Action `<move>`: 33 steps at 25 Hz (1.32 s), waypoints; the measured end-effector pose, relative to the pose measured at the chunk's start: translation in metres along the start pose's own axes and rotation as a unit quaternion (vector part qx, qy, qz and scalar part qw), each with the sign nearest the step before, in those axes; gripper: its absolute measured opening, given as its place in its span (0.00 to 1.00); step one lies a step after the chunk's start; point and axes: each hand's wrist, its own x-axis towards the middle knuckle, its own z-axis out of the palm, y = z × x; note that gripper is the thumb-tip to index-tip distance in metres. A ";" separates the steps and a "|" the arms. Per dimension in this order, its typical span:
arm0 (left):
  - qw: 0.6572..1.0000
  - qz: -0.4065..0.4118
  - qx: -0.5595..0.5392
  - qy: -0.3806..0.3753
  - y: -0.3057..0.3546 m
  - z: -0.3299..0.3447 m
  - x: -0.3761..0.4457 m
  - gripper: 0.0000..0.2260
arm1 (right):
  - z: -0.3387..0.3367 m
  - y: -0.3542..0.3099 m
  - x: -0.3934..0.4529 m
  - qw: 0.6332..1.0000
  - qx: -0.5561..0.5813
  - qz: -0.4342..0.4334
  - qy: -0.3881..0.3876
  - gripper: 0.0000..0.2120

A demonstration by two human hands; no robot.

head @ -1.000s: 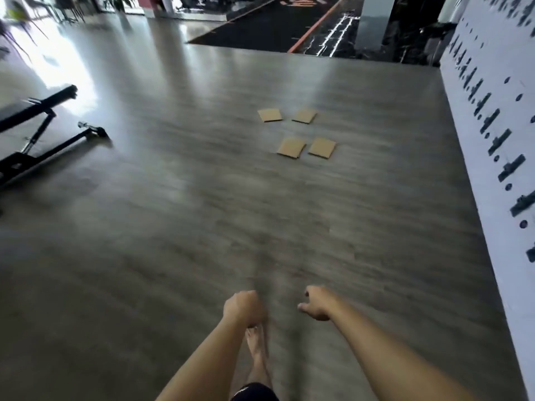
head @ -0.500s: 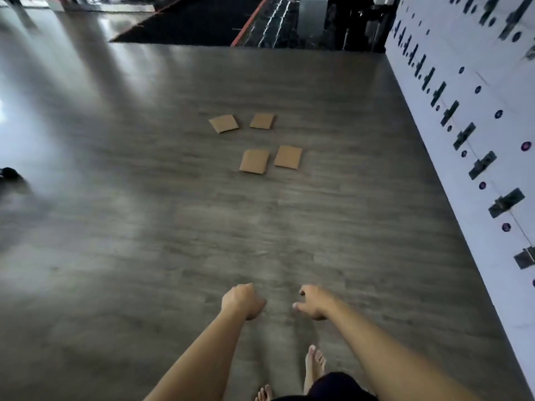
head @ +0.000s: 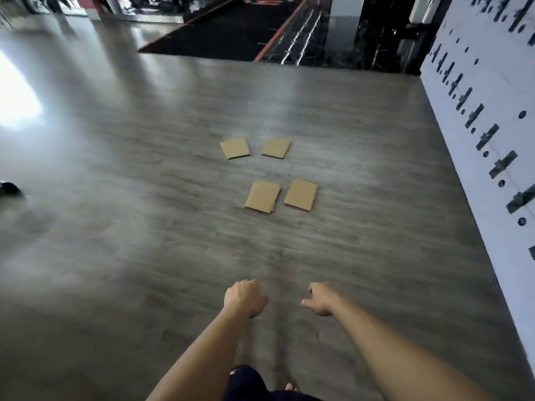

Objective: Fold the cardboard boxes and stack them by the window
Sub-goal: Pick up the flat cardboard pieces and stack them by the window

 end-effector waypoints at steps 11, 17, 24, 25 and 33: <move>0.992 0.067 0.085 -0.057 0.105 -0.129 0.245 0.16 | -0.180 0.013 0.194 0.997 0.056 0.054 -0.014 0.27; 0.972 0.148 0.159 -0.085 0.231 -0.198 0.364 0.19 | -0.275 0.073 0.276 0.988 0.110 0.107 0.034 0.22; 0.968 0.149 0.175 -0.097 0.389 -0.232 0.474 0.19 | -0.399 0.200 0.375 0.987 0.112 0.117 0.015 0.23; 0.972 0.141 0.159 -0.105 0.406 -0.239 0.483 0.19 | -0.419 0.214 0.383 0.988 0.102 0.117 0.011 0.23; 0.990 0.069 0.048 -0.109 0.482 -0.290 0.595 0.23 | -0.554 0.258 0.513 0.996 -0.017 0.065 -0.052 0.26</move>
